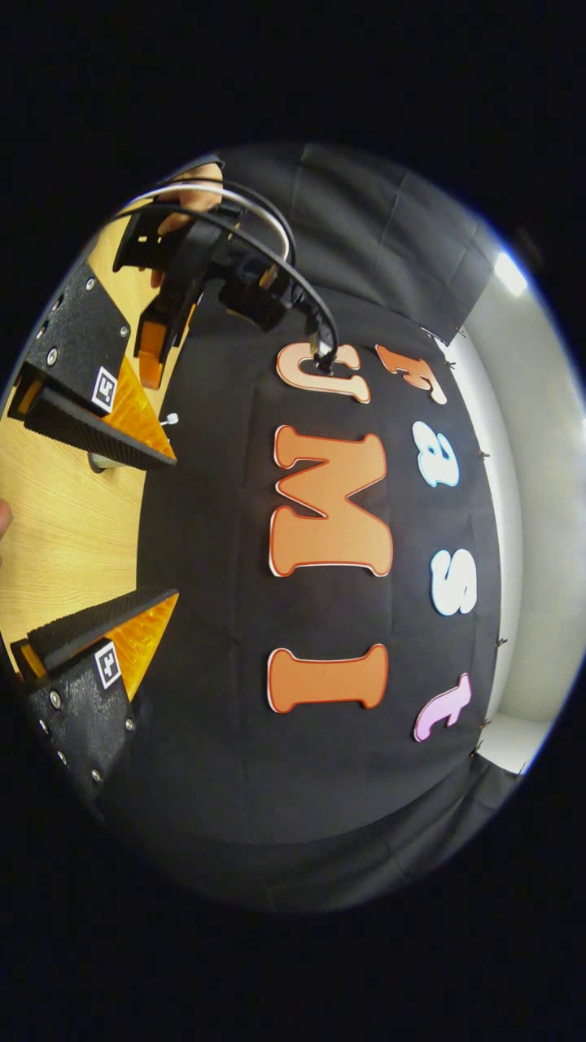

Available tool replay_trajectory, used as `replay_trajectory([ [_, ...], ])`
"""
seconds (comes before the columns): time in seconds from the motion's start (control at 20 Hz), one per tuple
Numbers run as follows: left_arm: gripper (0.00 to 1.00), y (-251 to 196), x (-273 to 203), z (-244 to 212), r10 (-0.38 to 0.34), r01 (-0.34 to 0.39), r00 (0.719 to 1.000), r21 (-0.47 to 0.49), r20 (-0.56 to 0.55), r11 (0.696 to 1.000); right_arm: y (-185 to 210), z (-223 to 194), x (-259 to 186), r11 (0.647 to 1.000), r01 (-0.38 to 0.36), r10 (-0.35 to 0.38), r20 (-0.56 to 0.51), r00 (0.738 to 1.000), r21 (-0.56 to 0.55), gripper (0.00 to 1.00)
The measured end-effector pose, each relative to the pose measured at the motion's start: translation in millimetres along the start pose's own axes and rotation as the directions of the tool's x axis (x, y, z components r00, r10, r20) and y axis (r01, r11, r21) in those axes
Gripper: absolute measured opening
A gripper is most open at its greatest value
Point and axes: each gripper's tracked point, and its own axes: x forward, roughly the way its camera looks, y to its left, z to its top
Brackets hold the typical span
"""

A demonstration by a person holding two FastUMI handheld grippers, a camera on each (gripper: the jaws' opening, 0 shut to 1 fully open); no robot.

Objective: Put the toothbrush and toothpaste on the desktop into the cup, then pick up the cup and place it on the coaster on the desktop.

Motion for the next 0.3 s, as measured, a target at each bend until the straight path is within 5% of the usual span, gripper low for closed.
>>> replay_trajectory([
  [0.3,0.99,34.5,-73.7,28.4,0.115,-0.129,0.954,0.033,0.279,0.991,31.0,19.1,-2.3,1.0,-0.006,0.006,0.047,0.999,-0.011,0.87],
])
